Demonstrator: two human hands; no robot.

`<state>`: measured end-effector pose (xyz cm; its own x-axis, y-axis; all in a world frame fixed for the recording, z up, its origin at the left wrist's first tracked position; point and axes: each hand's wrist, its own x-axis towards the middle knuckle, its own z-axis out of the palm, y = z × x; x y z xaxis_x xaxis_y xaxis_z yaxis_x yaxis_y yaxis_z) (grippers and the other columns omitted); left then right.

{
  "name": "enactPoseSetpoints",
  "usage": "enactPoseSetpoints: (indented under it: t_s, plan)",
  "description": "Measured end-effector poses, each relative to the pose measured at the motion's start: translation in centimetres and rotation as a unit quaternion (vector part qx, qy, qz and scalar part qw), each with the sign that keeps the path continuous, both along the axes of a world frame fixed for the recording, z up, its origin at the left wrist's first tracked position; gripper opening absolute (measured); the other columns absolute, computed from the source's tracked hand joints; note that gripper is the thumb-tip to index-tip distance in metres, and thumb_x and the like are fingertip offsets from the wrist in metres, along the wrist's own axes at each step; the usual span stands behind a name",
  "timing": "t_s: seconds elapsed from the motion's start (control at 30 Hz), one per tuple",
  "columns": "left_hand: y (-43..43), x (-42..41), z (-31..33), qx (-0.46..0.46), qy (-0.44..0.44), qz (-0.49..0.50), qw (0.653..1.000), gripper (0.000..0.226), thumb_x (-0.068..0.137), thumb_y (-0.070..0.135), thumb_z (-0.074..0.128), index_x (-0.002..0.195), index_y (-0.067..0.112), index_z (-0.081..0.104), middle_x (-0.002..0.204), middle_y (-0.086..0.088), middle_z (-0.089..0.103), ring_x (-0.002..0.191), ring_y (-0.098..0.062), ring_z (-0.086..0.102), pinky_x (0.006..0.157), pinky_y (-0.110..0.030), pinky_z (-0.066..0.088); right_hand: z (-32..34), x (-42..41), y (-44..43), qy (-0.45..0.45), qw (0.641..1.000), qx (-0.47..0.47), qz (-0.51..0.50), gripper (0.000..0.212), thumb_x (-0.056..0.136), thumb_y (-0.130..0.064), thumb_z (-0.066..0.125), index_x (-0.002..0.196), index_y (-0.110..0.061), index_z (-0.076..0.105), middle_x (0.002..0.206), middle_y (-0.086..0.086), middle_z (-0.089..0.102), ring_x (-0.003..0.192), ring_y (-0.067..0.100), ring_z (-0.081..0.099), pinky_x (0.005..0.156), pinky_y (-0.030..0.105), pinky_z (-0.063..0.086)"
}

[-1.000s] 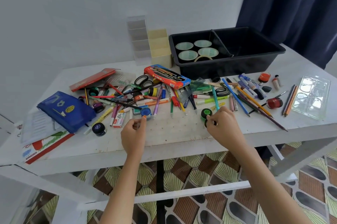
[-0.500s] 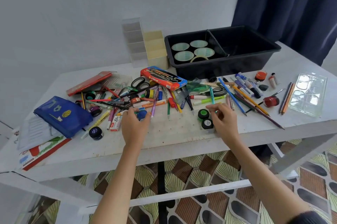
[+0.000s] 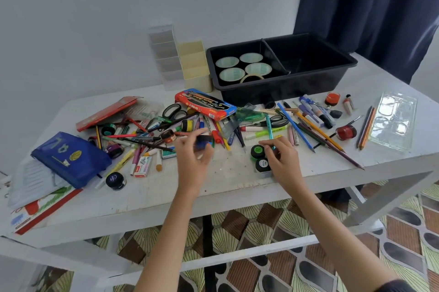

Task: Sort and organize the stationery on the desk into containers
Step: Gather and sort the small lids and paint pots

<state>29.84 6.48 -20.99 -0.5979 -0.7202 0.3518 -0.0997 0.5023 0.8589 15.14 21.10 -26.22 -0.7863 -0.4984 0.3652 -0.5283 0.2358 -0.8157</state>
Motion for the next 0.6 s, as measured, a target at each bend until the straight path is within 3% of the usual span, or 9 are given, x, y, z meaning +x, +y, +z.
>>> enactPoseSetpoints:
  t_s: [0.1,0.2,0.4,0.6]
  plan:
    - [1.7,-1.2,-0.6,0.017,-0.012,-0.055,0.998,0.03,0.084,0.014,0.067,0.113,0.013,0.061,0.111,-0.009,0.049,0.09,-0.005,0.056,0.076,-0.008,0.048,-0.1,-0.1,0.0,-0.002,1.0,0.006,-0.001,0.018,0.093,-0.01,0.053,0.105,-0.007,0.067,0.095,0.004,0.055,0.082,0.016,0.054,0.068,0.016,0.044]
    - [2.8,-2.2,-1.5,0.007,-0.047,-0.065,0.997,0.032,0.078,0.019,0.075,0.108,0.024,0.065,0.105,0.0,0.056,0.091,-0.004,0.057,0.077,-0.012,0.046,-0.2,-0.1,0.0,0.004,1.0,0.009,-0.001,0.018,0.094,-0.011,0.052,0.104,-0.009,0.066,0.094,0.002,0.055,0.083,0.016,0.055,0.069,0.013,0.043]
    - [3.8,-3.5,-2.7,-0.005,-0.082,-0.041,0.996,0.035,0.07,0.011,0.08,0.104,0.017,0.071,0.097,0.002,0.066,0.081,-0.008,0.061,0.072,-0.019,0.051,-0.4,-0.1,0.1,0.018,1.0,0.011,-0.001,0.018,0.094,-0.012,0.051,0.104,-0.009,0.067,0.093,0.001,0.054,0.08,0.016,0.054,0.069,0.023,0.045]
    - [4.1,-4.0,-2.9,-0.023,-0.098,-0.025,0.995,0.035,0.07,0.005,0.079,0.103,0.013,0.071,0.1,-0.003,0.066,0.084,-0.012,0.062,0.08,-0.024,0.053,-0.6,-0.2,-0.1,0.033,0.999,0.009,-0.007,0.018,0.094,-0.011,0.051,0.103,-0.008,0.066,0.093,0.0,0.055,0.081,0.015,0.054,0.07,0.026,0.047]
